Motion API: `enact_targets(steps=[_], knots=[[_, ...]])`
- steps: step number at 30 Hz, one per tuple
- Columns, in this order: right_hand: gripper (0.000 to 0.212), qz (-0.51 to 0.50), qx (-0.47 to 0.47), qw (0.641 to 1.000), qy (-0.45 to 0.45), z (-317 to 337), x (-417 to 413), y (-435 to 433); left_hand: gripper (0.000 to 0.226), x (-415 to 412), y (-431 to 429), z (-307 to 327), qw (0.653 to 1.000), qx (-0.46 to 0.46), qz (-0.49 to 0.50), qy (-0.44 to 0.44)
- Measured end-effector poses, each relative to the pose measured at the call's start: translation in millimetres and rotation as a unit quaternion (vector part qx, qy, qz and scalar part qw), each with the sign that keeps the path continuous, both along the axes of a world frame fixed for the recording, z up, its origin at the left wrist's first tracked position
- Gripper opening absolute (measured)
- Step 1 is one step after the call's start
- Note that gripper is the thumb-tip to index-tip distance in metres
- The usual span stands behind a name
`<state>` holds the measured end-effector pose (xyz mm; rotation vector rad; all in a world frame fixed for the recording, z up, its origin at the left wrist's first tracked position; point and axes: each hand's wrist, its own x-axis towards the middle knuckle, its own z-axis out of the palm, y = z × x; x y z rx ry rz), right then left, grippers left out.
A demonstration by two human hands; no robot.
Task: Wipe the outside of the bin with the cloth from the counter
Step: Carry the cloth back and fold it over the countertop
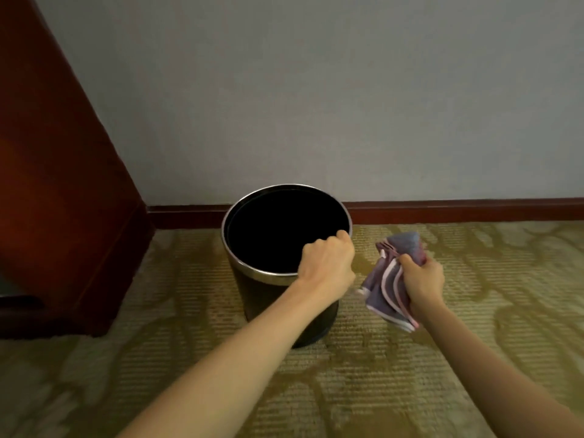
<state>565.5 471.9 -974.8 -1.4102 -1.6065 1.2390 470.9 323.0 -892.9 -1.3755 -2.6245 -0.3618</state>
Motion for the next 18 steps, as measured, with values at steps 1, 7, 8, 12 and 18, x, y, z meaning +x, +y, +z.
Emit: enact_targets(steps=[1,7,8,12,18], knots=[[0.02,-0.009,0.001,1.0,0.003,3.6,4.0,3.1,0.031,6.9,5.8,-3.1,1.0,-0.001,0.001,-0.011],[0.028,-0.018,0.005,1.0,0.022,19.1,13.7,8.8,0.014,-2.4,-3.2,-3.5,0.986,0.115,0.017,-0.116],[0.027,-0.018,-0.003,0.999,0.037,21.3,12.3,6.6,0.013,-3.8,-7.8,-1.2,0.979,0.133,0.01,-0.155],[0.02,0.011,-0.021,0.994,0.109,37.3,0.8,-6.7,0.01,-16.5,-27.5,9.4,0.944,0.201,0.007,-0.261],[0.009,0.112,0.035,0.978,0.174,89.7,-21.5,-27.9,0.017,-53.1,-63.6,17.2,0.908,0.248,0.04,-0.336]])
